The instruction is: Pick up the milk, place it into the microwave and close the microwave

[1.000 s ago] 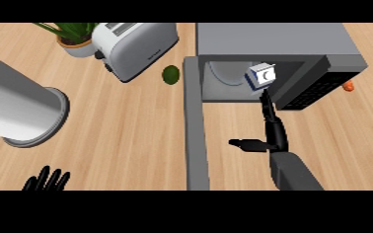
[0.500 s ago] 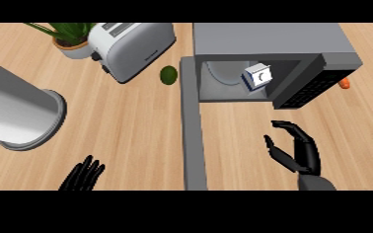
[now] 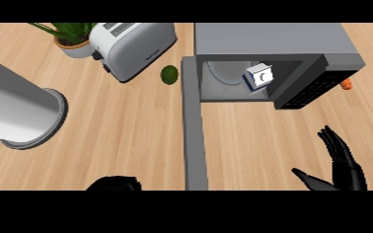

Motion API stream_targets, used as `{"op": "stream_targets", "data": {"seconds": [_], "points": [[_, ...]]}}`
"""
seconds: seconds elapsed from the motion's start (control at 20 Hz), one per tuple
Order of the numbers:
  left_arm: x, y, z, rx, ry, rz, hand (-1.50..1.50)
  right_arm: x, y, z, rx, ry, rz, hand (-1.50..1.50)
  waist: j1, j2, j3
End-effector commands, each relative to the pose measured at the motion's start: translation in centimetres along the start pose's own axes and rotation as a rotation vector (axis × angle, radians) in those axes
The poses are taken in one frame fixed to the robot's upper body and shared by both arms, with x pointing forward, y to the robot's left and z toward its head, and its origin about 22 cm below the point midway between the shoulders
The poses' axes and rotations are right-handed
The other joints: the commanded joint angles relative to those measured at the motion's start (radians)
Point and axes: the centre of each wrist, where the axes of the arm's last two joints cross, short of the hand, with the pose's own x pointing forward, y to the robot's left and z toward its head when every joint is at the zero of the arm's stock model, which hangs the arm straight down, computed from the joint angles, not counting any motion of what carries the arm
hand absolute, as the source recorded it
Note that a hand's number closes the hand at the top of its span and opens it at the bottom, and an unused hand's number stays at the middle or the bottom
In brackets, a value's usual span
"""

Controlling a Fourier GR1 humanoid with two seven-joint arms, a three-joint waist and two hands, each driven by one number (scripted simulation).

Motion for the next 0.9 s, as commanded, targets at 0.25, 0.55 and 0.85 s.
{"op": "stream_targets", "data": {"seconds": [0.25, 0.55, 0.85], "points": [[-2.5, -2.7, -7.8, 0.058, -0.007, -0.124, 1.50, 1.7, -5.0, 1.3, -0.049, -0.022, -0.014, -1.50, 0.000, 0.003, 0.001], [-3.0, -2.3, -10.3, -0.251, 0.205, -0.179, 1.50, 2.6, -6.7, 0.9, -0.008, -0.013, -0.029, -1.50, -0.013, 0.004, 0.001], [-7.0, -5.8, -11.4, -0.477, 0.373, -0.189, 1.50, 3.4, -8.3, 1.0, -0.004, -0.046, -0.054, -1.50, -0.025, 0.008, 0.001]]}}
